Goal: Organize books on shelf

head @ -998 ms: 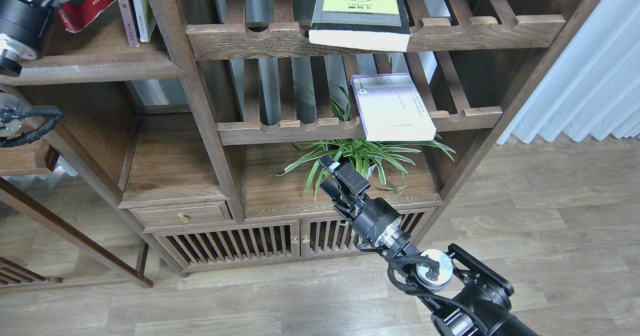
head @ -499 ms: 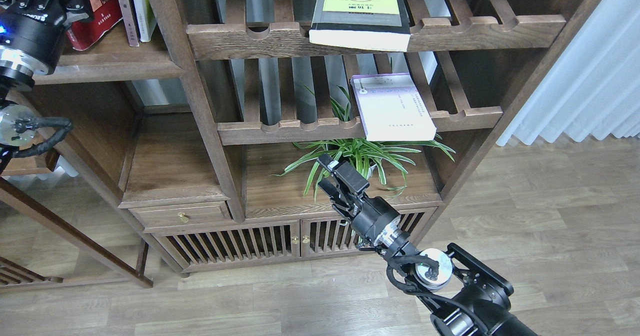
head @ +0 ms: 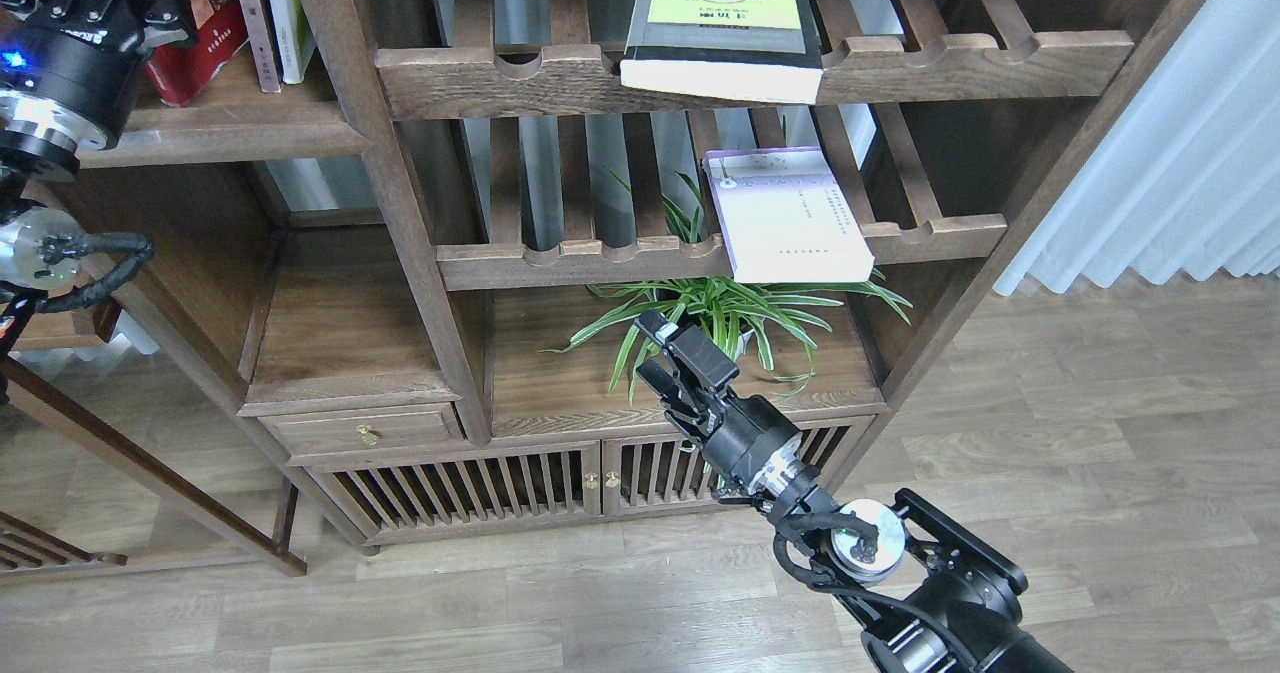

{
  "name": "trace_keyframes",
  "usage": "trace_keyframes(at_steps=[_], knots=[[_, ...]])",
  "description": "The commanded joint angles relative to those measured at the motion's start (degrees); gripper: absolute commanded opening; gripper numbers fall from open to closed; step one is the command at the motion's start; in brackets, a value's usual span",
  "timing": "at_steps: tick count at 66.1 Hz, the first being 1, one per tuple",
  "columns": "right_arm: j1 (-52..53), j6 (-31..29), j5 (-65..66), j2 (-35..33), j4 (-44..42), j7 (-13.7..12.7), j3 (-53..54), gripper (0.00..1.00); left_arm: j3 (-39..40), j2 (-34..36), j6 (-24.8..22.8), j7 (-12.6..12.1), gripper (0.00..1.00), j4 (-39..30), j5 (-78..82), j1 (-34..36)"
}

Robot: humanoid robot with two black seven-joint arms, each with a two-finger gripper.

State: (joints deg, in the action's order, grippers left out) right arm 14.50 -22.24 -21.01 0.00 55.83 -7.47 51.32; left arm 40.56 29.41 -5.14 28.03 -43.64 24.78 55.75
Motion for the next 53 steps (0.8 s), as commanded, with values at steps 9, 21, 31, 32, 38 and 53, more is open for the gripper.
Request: trace_keyframes(at_steps=[9, 21, 31, 32, 38, 53], knots=[[-0.09, 0.00, 0.00, 0.00, -0.02, 0.00, -0.08, 0.99, 1.27, -0.49, -1.19, -0.03, 0.40, -0.66, 0.01, 0.59], [-0.09, 0.00, 0.00, 0.00, -0.02, -0.09, -0.08, 0.99, 1.36, -0.40, -1.19, -0.03, 0.41, -0.75, 0.01, 2.52], [-0.44, 0.00, 0.00, 0.00, 0.07, 0.00, -0.08, 0.99, 2.68, -0.49, -1.19, -0.03, 0.42, -1.80, -0.08, 4.19], [-0.53, 0.00, 0.00, 0.00, 0.07, 0.00, -0.08, 0.99, 2.85, -0.58, -1.19, -0.03, 0.42, -1.80, -0.08, 4.37], [-0.62, 0.00, 0.00, 0.00, -0.02, 0.00, -0.08, 0.99, 3.47, -0.49, -1.19, -0.03, 0.42, -2.41, -0.08, 5.16], [-0.62, 0.00, 0.00, 0.00, 0.07, 0.00, 0.00, 0.99, 4.53, -0.58, -1.27, -0.03, 0.42, -3.03, -0.26, 6.22]])
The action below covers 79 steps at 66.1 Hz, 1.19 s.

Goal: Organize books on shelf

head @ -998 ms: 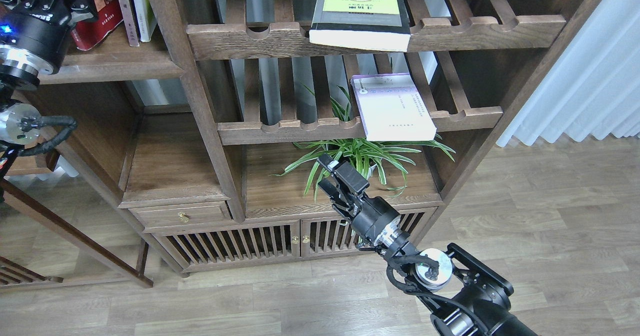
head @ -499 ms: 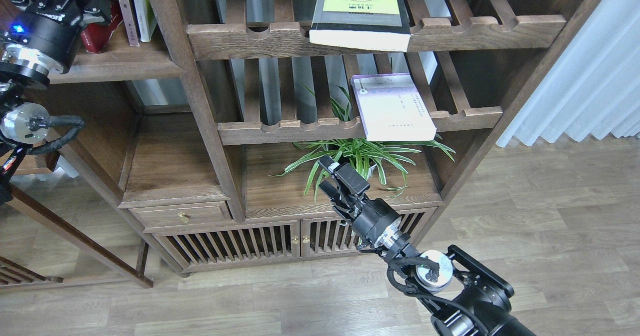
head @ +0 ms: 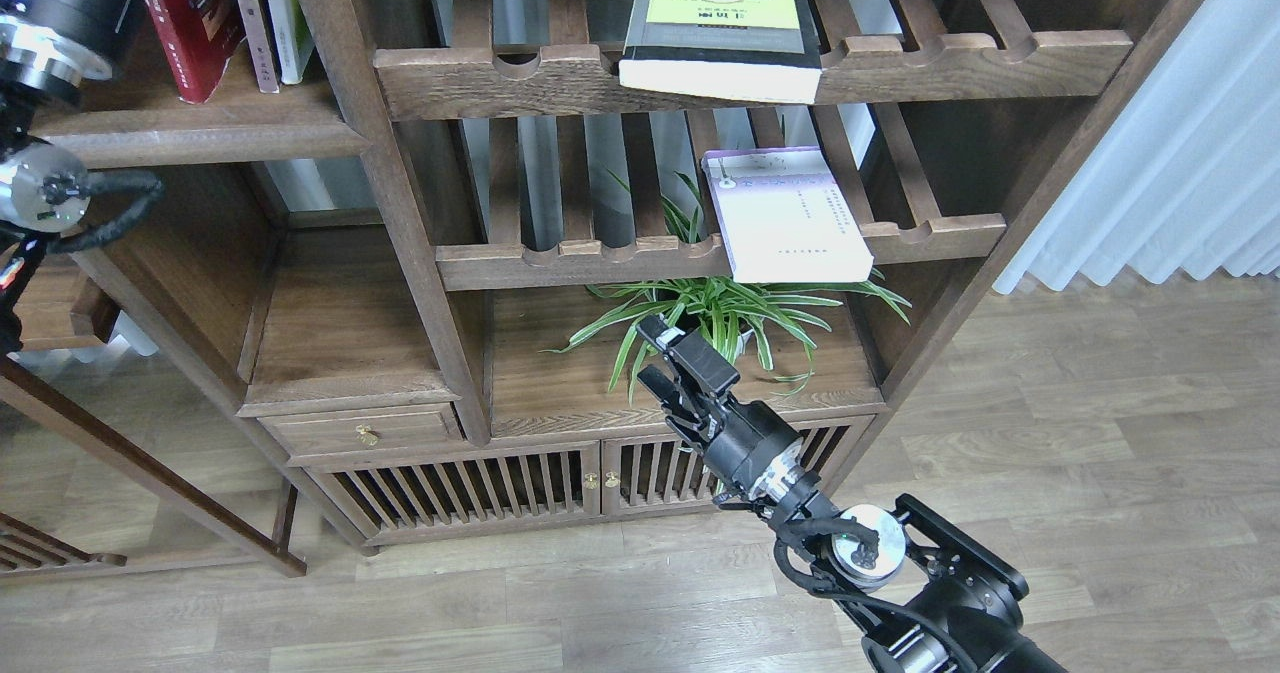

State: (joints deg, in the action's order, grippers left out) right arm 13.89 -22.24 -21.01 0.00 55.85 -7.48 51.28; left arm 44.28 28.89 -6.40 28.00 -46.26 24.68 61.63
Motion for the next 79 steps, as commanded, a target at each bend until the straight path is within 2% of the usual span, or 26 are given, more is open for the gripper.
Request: trace_keyframes(at_steps=[1, 33, 47, 52, 70, 73, 74, 79], knots=[[0.00, 0.00, 0.00, 0.00, 0.04, 0.01, 0.05, 0.99, 1.07, -0.06, -0.02, 0.00, 0.42, -0.50, -0.16, 0.33], [0.00, -0.09, 0.00, 0.00, 0.92, 0.01, 0.05, 0.99, 6.43, -1.56, -0.90, 0.00, 0.40, -0.93, -1.65, 3.94], [-1.15, -1.58, 0.00, 0.00, 2.15, 0.01, 0.05, 0.99, 8.10, -1.12, -4.59, 0.00, 0.40, -3.57, -9.56, 1.74], [-1.23, -2.11, 0.00, 0.00, 2.15, -0.08, 0.05, 0.99, 9.15, -1.12, -5.73, 0.00, 0.43, -4.45, -11.05, 1.04], [-1.15, -2.20, 0.00, 0.00, 2.42, -0.08, 0.05, 0.99, 16.27, -1.56, -10.74, 0.00, 0.53, -11.04, -14.13, -3.36], [-1.15, -2.20, 0.00, 0.00, 2.42, 0.01, 0.05, 0.99, 17.33, -1.56, -12.23, 0.00, 0.53, -12.71, -14.57, -4.32], [-1.15, -2.20, 0.00, 0.00, 3.03, 0.01, 0.40, 0.99, 19.59, -1.56, -13.63, 0.00, 0.54, -15.76, -15.44, -6.24], [-1.15, -2.20, 0.00, 0.00, 4.00, -0.08, 1.10, 0.99, 21.90, -1.56, -14.61, 0.00, 0.56, -18.60, -16.33, -8.10]])
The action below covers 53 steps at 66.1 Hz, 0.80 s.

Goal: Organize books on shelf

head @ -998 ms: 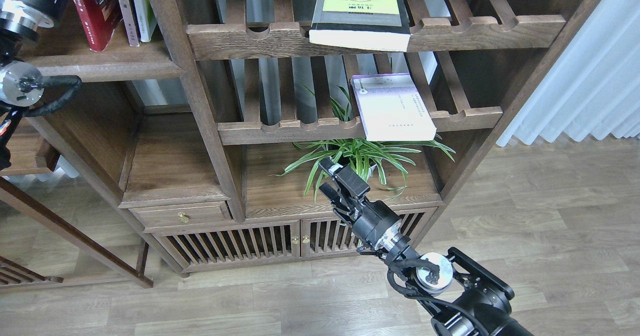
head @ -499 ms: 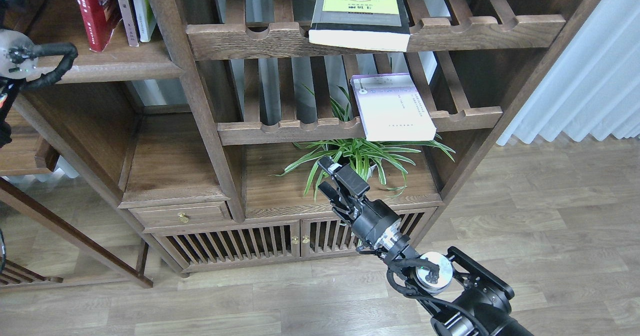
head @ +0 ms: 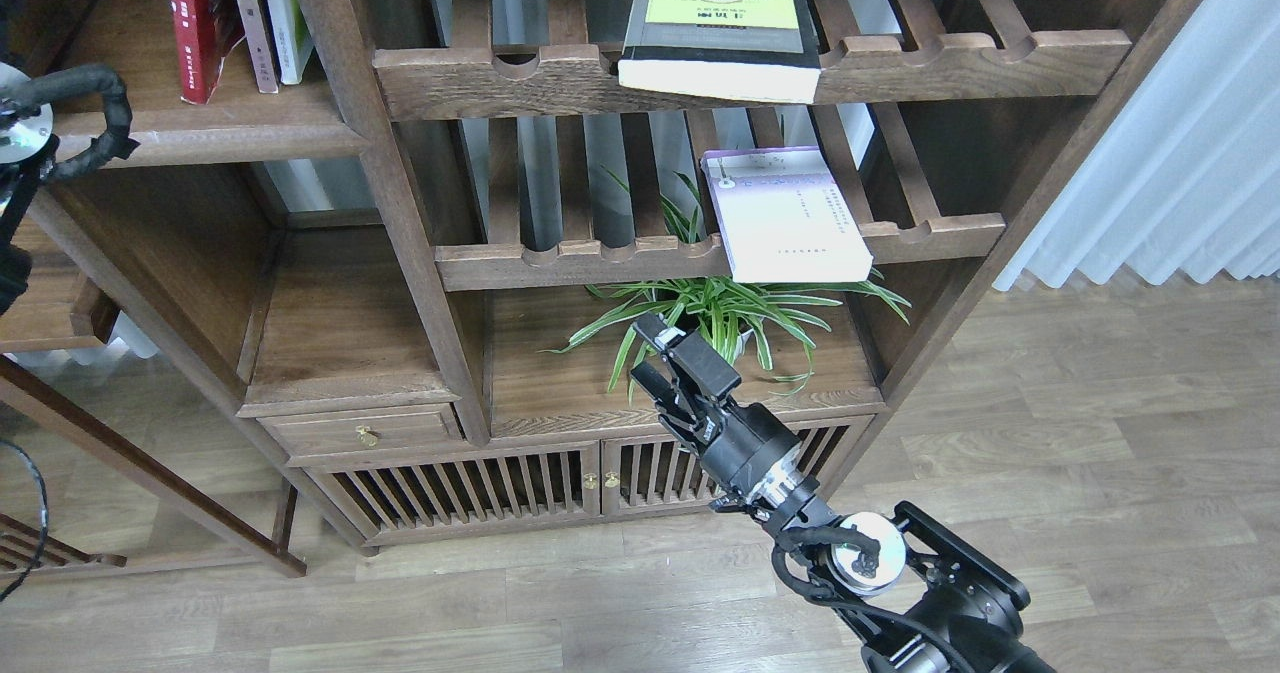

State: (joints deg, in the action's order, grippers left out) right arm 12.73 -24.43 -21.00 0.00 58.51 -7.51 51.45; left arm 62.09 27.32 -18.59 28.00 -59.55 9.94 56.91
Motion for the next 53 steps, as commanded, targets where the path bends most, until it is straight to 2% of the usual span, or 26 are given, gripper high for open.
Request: trace_keyframes(at_steps=[1, 7, 9, 18, 24, 28, 34, 42, 43, 48, 53], knots=[[0.02, -0.01, 0.00, 0.00, 1.43, 0.04, 0.94, 0.99, 4.27, 0.02, -2.50, 0.00, 0.58, -5.67, -1.59, -3.47], [0.02, -0.01, -0.09, 0.00, 1.52, 0.04, 1.02, 0.99, 5.32, 0.02, -3.29, 0.00, 0.82, -7.95, -1.77, -4.00], [0.02, -0.01, -0.09, 0.00, 1.52, 0.04, 1.02, 0.99, 5.76, 0.19, -3.64, 0.00, 0.86, -9.00, -1.77, -4.00], [0.02, -0.01, 0.00, 0.00, 1.61, 0.04, 1.02, 0.99, 7.78, 0.55, -4.96, 0.00, 0.89, -12.96, -1.77, -4.09], [0.02, -0.10, -0.09, 0.00, 1.61, 0.04, 1.02, 0.99, 8.22, 0.11, -6.45, -0.75, 0.99, -13.67, -1.77, -4.09], [0.02, -0.10, -0.09, 0.00, 1.61, 0.04, 1.11, 0.99, 8.22, 0.02, -9.17, -0.75, 1.00, -14.54, -1.85, -4.26], [-0.07, -0.10, 0.00, 0.00, 1.87, 0.04, 1.46, 0.99, 8.75, 0.55, -9.41, -1.45, 1.00, -15.95, -1.94, -6.19], [-0.07, -0.10, 0.00, 0.00, 1.87, 0.04, 1.46, 0.99, 9.01, -0.16, -9.41, -4.62, 1.00, -16.48, -3.70, -7.25], [0.02, -0.10, 0.00, 0.00, 1.87, 0.04, 1.46, 0.99, 8.84, -0.33, -9.41, -6.88, 0.99, -16.74, -6.31, -7.77], [0.02, -0.01, 0.00, 0.00, 1.87, 0.04, 1.46, 0.99, 8.84, -0.51, -9.41, -9.80, 0.99, -17.88, -10.02, -8.57], [0.02, -0.01, 0.00, 0.00, 1.87, 0.04, 1.46, 0.99, 8.84, -0.51, -9.41, -10.51, 0.99, -19.20, -11.61, -9.10]])
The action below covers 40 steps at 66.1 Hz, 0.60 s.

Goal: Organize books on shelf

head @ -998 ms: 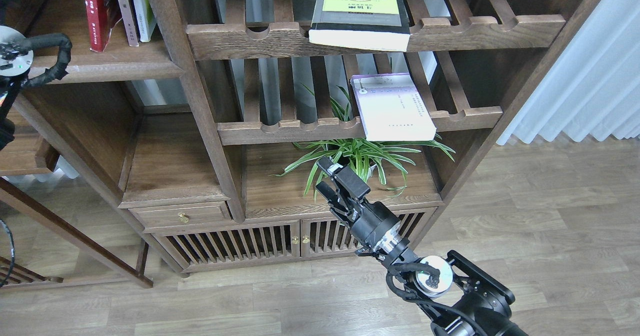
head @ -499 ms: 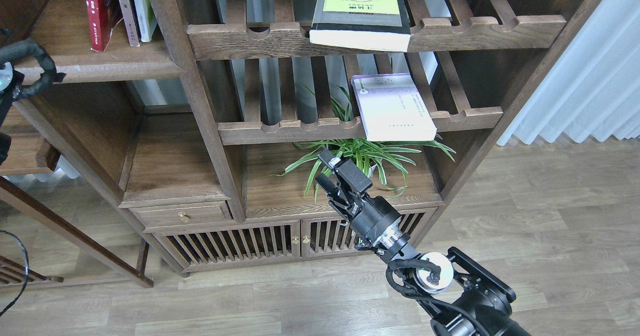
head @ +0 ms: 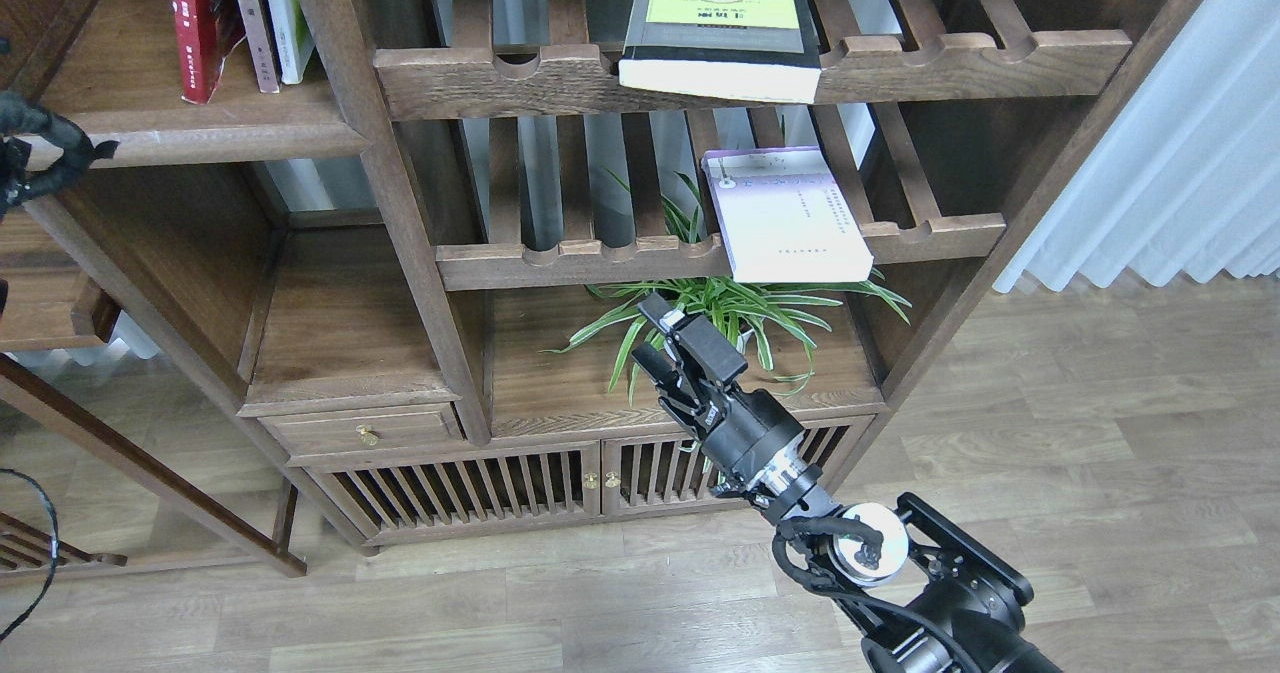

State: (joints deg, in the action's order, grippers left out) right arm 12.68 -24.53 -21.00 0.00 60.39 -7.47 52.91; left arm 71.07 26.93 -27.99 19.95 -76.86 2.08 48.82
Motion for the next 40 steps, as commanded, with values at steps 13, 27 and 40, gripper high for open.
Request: trace_keyframes(at_steps=[13, 27, 40], knots=[[-0.03, 0.10, 0.00, 0.00, -0.01, 0.00, 0.00, 0.99, -0.05, -2.23, -0.01, -2.81, 0.99, -2.33, -4.01, -1.79], [0.06, 0.10, 0.00, 0.00, -0.01, 0.00, 0.00, 0.99, -0.23, -5.22, -0.01, -3.87, 0.97, -2.42, -4.01, -3.11], [0.06, 0.10, 0.00, 0.00, -0.01, 0.08, 0.00, 0.99, -0.84, -8.82, -0.01, -6.50, 0.96, -2.42, -3.83, -3.38]])
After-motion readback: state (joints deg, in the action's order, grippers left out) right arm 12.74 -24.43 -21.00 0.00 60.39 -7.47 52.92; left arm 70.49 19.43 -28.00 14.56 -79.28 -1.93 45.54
